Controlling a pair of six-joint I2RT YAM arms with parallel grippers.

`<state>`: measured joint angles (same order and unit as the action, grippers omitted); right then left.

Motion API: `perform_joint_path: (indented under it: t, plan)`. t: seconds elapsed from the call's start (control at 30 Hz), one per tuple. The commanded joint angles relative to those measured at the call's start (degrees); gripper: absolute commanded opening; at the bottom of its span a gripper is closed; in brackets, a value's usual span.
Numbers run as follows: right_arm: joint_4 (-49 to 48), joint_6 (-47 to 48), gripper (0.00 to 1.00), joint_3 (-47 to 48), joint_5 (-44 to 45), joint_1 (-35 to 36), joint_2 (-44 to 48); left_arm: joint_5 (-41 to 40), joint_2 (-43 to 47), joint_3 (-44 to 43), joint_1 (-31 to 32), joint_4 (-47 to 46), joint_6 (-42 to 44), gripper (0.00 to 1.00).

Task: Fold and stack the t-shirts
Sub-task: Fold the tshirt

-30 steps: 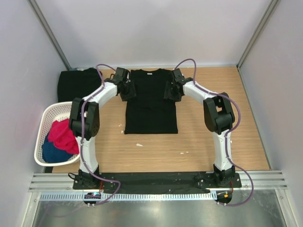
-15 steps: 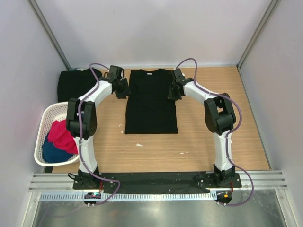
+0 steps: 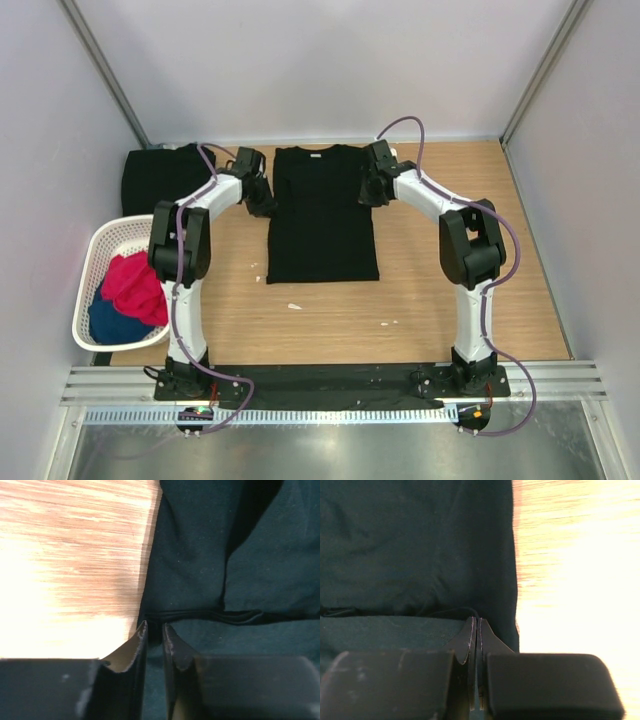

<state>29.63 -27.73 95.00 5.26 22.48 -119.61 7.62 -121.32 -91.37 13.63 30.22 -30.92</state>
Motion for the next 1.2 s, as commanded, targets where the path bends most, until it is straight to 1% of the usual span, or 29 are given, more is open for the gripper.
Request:
perform_joint_path:
  t: [0.0, 0.2, 0.5, 0.73, 0.87, 0.97, 1.17]
  plan:
    - [0.43, 0.66, 0.01, 2.47, 2.83, -0.59, 1.31, 1.08, -0.23, -0.91, 0.08, -2.09, 0.95, 0.13]
    - [0.34, 0.92, 0.01, 1.94, 2.74, -0.77, 1.75, 0.56, 0.20, -0.38, 0.00, -3.67, 0.77, 0.00]
    - [0.34, 1.01, 0.01, 1.07, 3.70, -1.03, 5.00, 1.44, 5.38, 0.67, 0.08, -7.28, 0.33, 0.00]
    - [0.78, 1.10, 0.01, 0.19, 5.73, -1.21, 6.05, 1.43, 5.74, 1.02, 0.08, -7.89, -0.72, 0.00]
    - [-0.70, 1.09, 0.01, -2.10, 7.31, -1.21, 7.02, 1.61, 5.66, 0.94, 0.08, -8.86, -1.25, 0.00]
    - [-1.24, 1.44, 0.01, -2.28, 6.35, -1.82, 5.54, 0.65, 4.08, -0.21, 0.17, -8.68, -1.25, 0.00]
    - [-0.53, 2.85, 0.01, 1.32, 4.50, -2.70, 0.44, 0.38, 1.09, -1.78, 0.17, -8.51, -0.64, 0.00]
